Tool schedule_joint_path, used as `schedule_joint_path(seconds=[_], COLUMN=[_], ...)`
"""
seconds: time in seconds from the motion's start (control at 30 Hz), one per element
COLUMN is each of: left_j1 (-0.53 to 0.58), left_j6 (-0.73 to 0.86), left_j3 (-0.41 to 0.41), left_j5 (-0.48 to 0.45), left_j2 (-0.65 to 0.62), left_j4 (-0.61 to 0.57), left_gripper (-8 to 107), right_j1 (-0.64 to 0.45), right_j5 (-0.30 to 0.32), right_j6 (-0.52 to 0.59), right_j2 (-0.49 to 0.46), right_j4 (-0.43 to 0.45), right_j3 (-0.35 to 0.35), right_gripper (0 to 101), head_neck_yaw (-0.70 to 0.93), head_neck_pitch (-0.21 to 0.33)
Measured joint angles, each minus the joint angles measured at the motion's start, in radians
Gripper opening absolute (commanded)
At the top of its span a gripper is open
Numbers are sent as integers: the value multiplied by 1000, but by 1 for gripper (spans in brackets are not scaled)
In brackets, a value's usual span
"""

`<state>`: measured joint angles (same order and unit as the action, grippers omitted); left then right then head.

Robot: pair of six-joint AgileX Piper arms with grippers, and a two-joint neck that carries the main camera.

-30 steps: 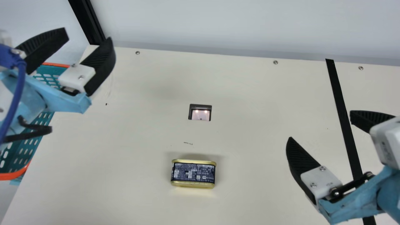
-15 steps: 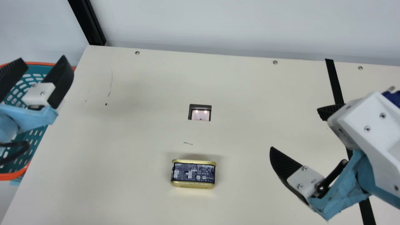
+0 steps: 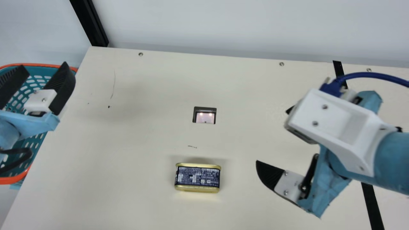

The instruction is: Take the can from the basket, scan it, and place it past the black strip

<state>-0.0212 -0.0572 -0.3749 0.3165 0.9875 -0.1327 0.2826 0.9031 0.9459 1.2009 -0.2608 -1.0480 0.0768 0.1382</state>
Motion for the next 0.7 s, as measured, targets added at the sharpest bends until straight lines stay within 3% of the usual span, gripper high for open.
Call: schedule_joint_path(seconds=[0.3,0.7], left_j1=[0,0], left_j6=[0,0], left_j3=[0,0], left_j5=[0,0], left_j2=[0,0], left_j4=[0,0], left_gripper=[90,90], right_j1=[159,347], right_j5=[7,107], right_j6=[-93,-182], right_j2=[121,283], right_j4=[94,203], right_j3=[-77,-204], right_gripper=[101,101], head_neck_yaw=[0,0], head_neck_pitch=[0,0])
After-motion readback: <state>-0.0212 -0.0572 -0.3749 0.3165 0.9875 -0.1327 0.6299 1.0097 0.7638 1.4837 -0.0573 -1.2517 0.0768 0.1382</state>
